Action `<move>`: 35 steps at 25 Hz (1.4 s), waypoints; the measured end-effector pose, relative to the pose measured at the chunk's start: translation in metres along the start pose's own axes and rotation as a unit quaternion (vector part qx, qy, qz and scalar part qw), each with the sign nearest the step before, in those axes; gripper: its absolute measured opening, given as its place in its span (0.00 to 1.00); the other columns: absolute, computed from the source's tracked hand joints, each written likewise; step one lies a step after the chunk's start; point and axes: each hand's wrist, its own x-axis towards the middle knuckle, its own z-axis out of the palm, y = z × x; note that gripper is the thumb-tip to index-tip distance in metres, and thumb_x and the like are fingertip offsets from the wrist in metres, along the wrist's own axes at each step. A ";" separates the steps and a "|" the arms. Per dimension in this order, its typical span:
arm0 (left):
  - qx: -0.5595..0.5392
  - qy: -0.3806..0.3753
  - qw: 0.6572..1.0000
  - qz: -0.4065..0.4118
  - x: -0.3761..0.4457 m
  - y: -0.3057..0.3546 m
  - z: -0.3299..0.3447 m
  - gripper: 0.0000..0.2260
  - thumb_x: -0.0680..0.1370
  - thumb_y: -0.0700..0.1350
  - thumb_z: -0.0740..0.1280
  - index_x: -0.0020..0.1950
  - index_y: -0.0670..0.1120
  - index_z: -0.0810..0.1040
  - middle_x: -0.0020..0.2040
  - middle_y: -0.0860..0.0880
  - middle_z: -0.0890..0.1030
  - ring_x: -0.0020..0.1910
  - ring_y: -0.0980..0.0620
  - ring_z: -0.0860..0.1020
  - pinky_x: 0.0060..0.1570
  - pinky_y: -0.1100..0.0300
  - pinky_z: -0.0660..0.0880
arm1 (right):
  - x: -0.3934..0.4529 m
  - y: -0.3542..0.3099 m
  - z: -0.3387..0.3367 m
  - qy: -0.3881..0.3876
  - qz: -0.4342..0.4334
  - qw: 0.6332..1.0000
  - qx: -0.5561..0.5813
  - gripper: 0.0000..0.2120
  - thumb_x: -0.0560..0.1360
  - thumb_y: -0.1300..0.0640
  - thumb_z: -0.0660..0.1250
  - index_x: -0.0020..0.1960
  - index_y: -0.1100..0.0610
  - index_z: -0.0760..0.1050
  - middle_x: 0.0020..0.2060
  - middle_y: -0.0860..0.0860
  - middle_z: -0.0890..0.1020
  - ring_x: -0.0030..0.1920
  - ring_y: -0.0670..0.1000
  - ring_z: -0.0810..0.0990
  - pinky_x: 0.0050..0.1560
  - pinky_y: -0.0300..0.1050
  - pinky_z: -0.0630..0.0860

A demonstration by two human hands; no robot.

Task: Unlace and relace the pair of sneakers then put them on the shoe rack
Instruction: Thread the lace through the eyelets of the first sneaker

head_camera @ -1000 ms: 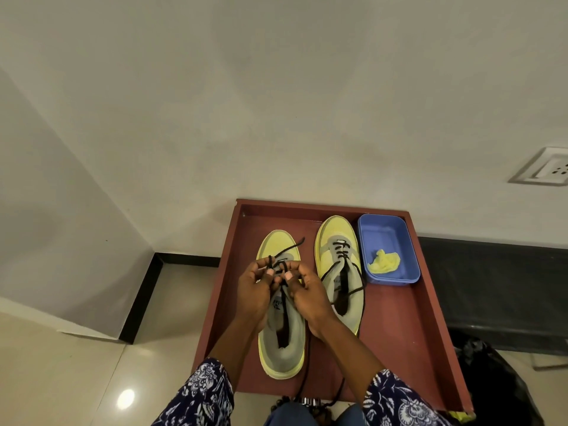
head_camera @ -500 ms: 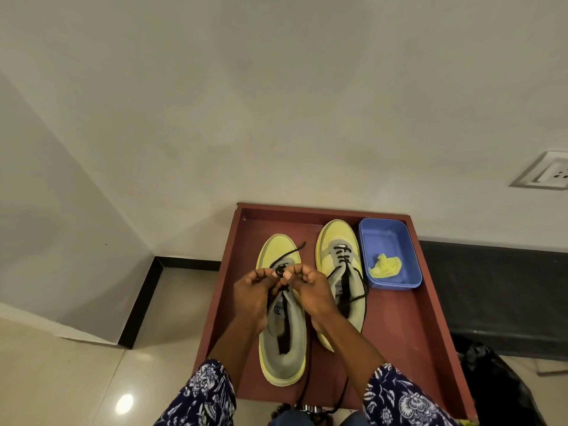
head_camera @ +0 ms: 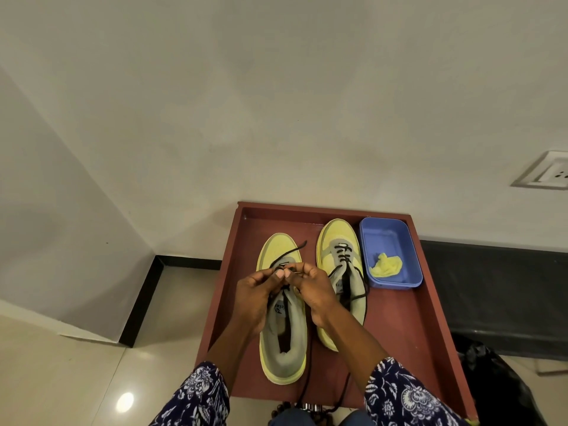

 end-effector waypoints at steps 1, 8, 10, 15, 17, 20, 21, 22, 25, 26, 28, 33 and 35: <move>0.005 0.010 1.000 0.003 0.001 -0.001 0.000 0.05 0.75 0.36 0.66 0.43 0.41 0.82 0.38 0.43 0.84 0.40 0.48 0.82 0.43 0.58 0.80 | 0.000 0.001 0.000 0.004 -0.004 1.000 0.001 0.06 0.75 0.63 0.66 0.51 0.62 0.76 0.37 0.53 0.81 0.33 0.42 0.79 0.33 0.33 0.75; 0.026 0.114 0.993 0.011 0.008 -0.009 0.006 0.06 0.76 0.38 0.65 0.40 0.41 0.78 0.35 0.43 0.78 0.36 0.49 0.76 0.41 0.56 0.75 | 0.000 0.012 0.001 0.023 -0.086 0.992 -0.093 0.03 0.74 0.63 0.67 0.47 0.59 0.76 0.36 0.52 0.80 0.41 0.50 0.79 0.49 0.45 0.76; 0.033 0.145 0.989 0.011 0.011 -0.011 0.006 0.06 0.77 0.39 0.65 0.41 0.42 0.77 0.35 0.44 0.78 0.35 0.51 0.76 0.40 0.58 0.76 | 0.001 0.016 -0.001 0.062 -0.115 0.975 -0.180 0.04 0.73 0.62 0.68 0.47 0.57 0.77 0.37 0.49 0.80 0.41 0.48 0.79 0.49 0.43 0.76; 0.045 0.138 0.989 0.004 0.012 -0.009 0.005 0.04 0.76 0.38 0.66 0.42 0.41 0.78 0.35 0.45 0.79 0.34 0.51 0.77 0.39 0.60 0.77 | -0.001 0.016 -0.003 0.075 -0.137 0.955 -0.252 0.06 0.74 0.60 0.68 0.51 0.59 0.77 0.40 0.46 0.79 0.40 0.38 0.76 0.40 0.24 0.72; 0.052 0.141 0.989 0.008 0.012 -0.009 0.004 0.03 0.75 0.38 0.67 0.43 0.41 0.78 0.36 0.44 0.79 0.34 0.51 0.77 0.39 0.60 0.77 | -0.002 0.016 -0.002 0.072 -0.146 0.951 -0.262 0.06 0.74 0.61 0.67 0.50 0.61 0.76 0.39 0.45 0.78 0.39 0.38 0.75 0.38 0.23 0.70; 0.094 0.172 0.980 0.035 0.011 -0.012 0.004 0.02 0.75 0.39 0.68 0.43 0.43 0.77 0.38 0.44 0.79 0.35 0.51 0.78 0.36 0.61 0.77 | -0.003 0.016 0.001 0.077 -0.156 0.945 -0.278 0.05 0.75 0.61 0.66 0.50 0.61 0.75 0.40 0.47 0.78 0.41 0.44 0.76 0.38 0.25 0.71; 0.134 0.185 0.972 0.053 0.010 -0.012 0.005 0.03 0.74 0.40 0.68 0.42 0.45 0.76 0.38 0.45 0.79 0.36 0.51 0.79 0.36 0.62 0.77 | -0.003 0.017 0.001 0.079 -0.161 0.941 -0.287 0.05 0.75 0.61 0.66 0.50 0.61 0.76 0.41 0.48 0.79 0.42 0.45 0.77 0.39 0.25 0.71; 0.190 0.191 0.960 0.073 0.010 -0.011 0.004 0.03 0.74 0.41 0.69 0.42 0.46 0.75 0.38 0.46 0.80 0.36 0.51 0.80 0.35 0.64 0.76 | -0.004 0.017 0.001 0.081 -0.168 0.938 -0.292 0.05 0.75 0.61 0.66 0.50 0.61 0.76 0.41 0.48 0.79 0.43 0.45 0.77 0.39 0.26 0.70; 0.341 0.161 0.920 0.109 0.009 -0.006 0.005 0.04 0.76 0.43 0.67 0.43 0.44 0.80 0.36 0.49 0.81 0.34 0.55 0.79 0.30 0.75 0.72 | -0.006 0.015 0.000 0.079 -0.178 0.936 -0.293 0.05 0.75 0.61 0.66 0.50 0.60 0.76 0.42 0.47 0.79 0.43 0.45 0.77 0.42 0.28 0.71; 0.376 0.141 0.909 0.113 0.010 -0.004 0.003 0.06 0.76 0.44 0.66 0.44 0.44 0.81 0.37 0.50 0.81 0.35 0.56 0.79 0.31 0.74 0.72 | -0.006 0.014 -0.001 0.079 -0.178 0.936 -0.293 0.05 0.75 0.61 0.65 0.50 0.60 0.76 0.42 0.47 0.79 0.43 0.46 0.78 0.44 0.31 0.73; 0.410 0.093 0.900 0.111 0.011 0.000 -0.002 0.07 0.77 0.45 0.65 0.47 0.45 0.82 0.40 0.49 0.83 0.39 0.54 0.81 0.40 0.64 0.77 | -0.005 0.013 -0.001 0.080 -0.175 0.935 -0.298 0.05 0.75 0.61 0.65 0.50 0.60 0.76 0.42 0.48 0.80 0.45 0.49 0.79 0.49 0.41 0.76; 0.486 0.004 0.866 0.113 0.010 0.008 -0.003 0.07 0.74 0.41 0.67 0.50 0.44 0.82 0.41 0.46 0.83 0.37 0.54 0.80 0.38 0.67 0.77 | -0.002 0.009 -0.002 0.076 -0.166 0.931 -0.316 0.06 0.75 0.63 0.64 0.51 0.60 0.75 0.45 0.50 0.81 0.48 0.50 0.79 0.53 0.46 0.75; 0.513 0.001 0.848 0.131 0.012 0.007 -0.004 0.08 0.74 0.41 0.68 0.52 0.43 0.82 0.46 0.46 0.81 0.41 0.56 0.78 0.38 0.71 0.73 | -0.002 0.009 -0.002 0.073 -0.167 0.931 -0.317 0.06 0.76 0.63 0.63 0.51 0.60 0.75 0.44 0.48 0.79 0.47 0.48 0.78 0.51 0.42 0.74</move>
